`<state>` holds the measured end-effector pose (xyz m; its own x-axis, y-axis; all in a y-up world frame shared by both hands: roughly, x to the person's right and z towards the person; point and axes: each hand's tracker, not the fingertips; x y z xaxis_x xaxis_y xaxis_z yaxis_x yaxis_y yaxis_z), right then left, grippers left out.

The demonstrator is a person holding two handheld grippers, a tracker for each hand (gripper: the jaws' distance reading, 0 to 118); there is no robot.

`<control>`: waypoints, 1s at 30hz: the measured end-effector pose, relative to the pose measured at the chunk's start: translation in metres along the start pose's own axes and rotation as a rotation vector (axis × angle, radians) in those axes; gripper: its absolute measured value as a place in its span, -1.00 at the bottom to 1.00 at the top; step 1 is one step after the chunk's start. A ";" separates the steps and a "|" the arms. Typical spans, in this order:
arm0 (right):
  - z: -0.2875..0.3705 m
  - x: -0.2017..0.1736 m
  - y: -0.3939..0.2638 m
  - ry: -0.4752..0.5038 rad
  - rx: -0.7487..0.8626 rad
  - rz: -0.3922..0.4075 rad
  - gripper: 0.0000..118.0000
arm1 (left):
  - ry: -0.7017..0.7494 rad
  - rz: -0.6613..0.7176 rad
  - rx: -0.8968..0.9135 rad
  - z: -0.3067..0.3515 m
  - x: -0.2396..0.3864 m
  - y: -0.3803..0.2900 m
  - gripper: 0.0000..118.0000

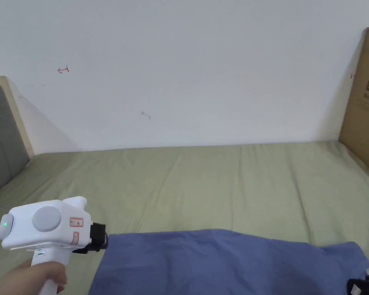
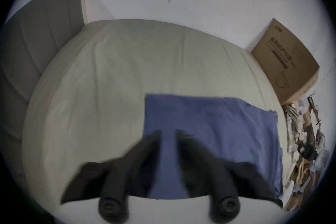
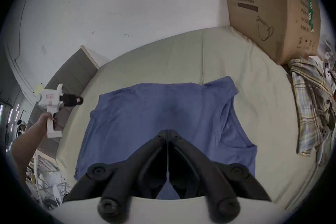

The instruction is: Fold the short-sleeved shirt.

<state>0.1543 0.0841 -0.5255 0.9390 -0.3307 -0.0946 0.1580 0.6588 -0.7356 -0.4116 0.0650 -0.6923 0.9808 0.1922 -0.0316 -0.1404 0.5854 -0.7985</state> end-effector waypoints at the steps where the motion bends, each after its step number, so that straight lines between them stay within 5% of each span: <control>1: -0.007 0.002 0.002 -0.001 -0.004 -0.004 -0.98 | 0.003 0.008 -0.008 -0.016 -0.003 0.010 0.14; 2: -0.015 0.005 0.004 -0.001 -0.011 -0.008 -0.98 | 0.015 0.022 -0.025 -0.033 -0.008 0.018 0.78; 3: -0.022 0.008 0.005 -0.001 -0.016 -0.013 -0.98 | 0.036 0.042 -0.051 -0.051 -0.012 0.025 0.98; 11: -0.057 0.031 0.007 -0.015 -0.071 -0.055 -0.98 | 0.095 -0.074 -0.134 -0.120 -0.011 0.022 0.86; 13: -0.061 0.035 0.008 -0.022 -0.083 -0.058 -0.98 | 0.008 -0.082 -0.196 -0.133 -0.009 0.016 0.55; 15: -0.063 0.041 0.012 -0.037 -0.091 -0.057 -0.98 | 0.110 -0.183 -0.178 -0.130 0.000 0.013 0.27; 17: -0.065 0.049 0.022 -0.045 -0.080 -0.078 -0.98 | 0.083 -0.141 -0.142 -0.110 0.007 0.014 -0.65; 18: -0.067 0.056 0.030 -0.039 -0.071 -0.090 -0.98 | 0.085 -0.124 -0.108 -0.101 0.010 0.015 -0.87; 23: -0.093 0.083 0.094 -0.100 -0.075 -0.031 -0.98 | 0.003 -0.145 -0.004 -0.059 0.019 0.019 -0.97; 24: -0.104 0.090 0.109 -0.111 -0.092 -0.032 -0.86 | -0.001 -0.149 -0.003 -0.051 0.023 0.015 -0.97; 25: -0.117 0.103 0.121 -0.130 -0.117 -0.047 -0.47 | -0.013 -0.146 -0.007 -0.045 0.023 0.016 -0.97; 27: -0.142 0.121 0.140 -0.157 -0.167 -0.133 0.77 | -0.033 -0.123 -0.016 -0.036 0.022 0.016 -0.97; 30: -0.177 0.144 0.157 -0.191 -0.241 -0.235 0.77 | -0.060 -0.086 -0.017 -0.024 0.021 0.014 -0.96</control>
<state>0.2605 0.0205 -0.7734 0.9291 -0.3074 0.2054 0.3209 0.3948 -0.8609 -0.3898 0.0584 -0.7188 0.9793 0.1890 0.0727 -0.0536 0.5881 -0.8070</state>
